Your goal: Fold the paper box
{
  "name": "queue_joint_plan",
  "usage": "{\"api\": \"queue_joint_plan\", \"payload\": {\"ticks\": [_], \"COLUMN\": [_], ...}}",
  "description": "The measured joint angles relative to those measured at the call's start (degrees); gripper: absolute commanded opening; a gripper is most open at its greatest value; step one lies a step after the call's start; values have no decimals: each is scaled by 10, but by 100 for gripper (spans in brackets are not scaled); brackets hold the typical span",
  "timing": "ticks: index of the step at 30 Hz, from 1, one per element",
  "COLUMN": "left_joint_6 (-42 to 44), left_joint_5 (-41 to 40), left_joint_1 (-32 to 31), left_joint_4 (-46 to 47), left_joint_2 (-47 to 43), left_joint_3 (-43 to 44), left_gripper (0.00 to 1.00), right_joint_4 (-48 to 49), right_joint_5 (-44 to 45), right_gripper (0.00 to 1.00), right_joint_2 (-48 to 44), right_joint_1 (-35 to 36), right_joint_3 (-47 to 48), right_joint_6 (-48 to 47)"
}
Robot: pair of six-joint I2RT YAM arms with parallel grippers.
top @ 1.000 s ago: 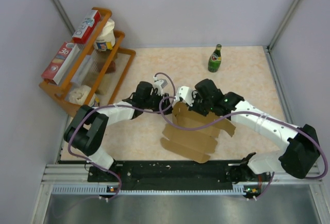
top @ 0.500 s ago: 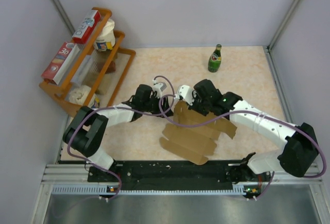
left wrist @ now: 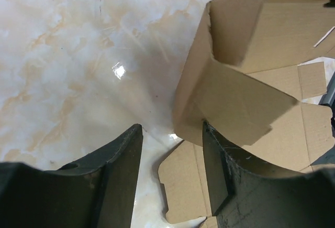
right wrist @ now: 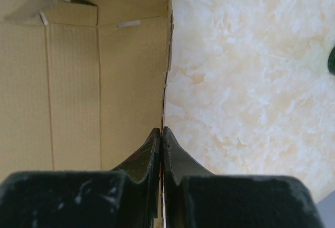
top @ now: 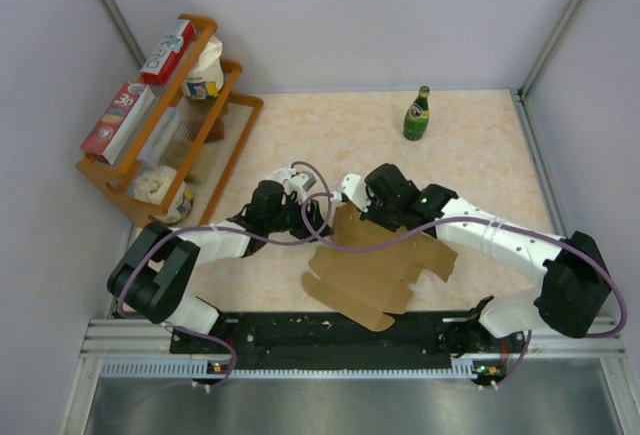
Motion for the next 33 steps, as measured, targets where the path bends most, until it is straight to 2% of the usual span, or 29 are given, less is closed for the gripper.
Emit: {"api": "queue_joint_plan", "payload": {"ticks": [7,17,33], "left_joint_6": [-1,-13,-35], "left_joint_5": [9,61,106], "left_joint_1": [0,0,0], "left_joint_4": [94,217,300], "left_joint_2": [-35,-9,11], "left_joint_3": [-52,-62,-85], "left_gripper": [55,55,56], "right_joint_4": [2,15,100], "right_joint_5": [21,39,58], "right_gripper": [0,0,0], "right_joint_2": [-2,-21,-92], "right_joint_1": [3,15,38], "right_joint_3": [-12,-40,-118], "right_joint_6": [6,-2,-76]}}
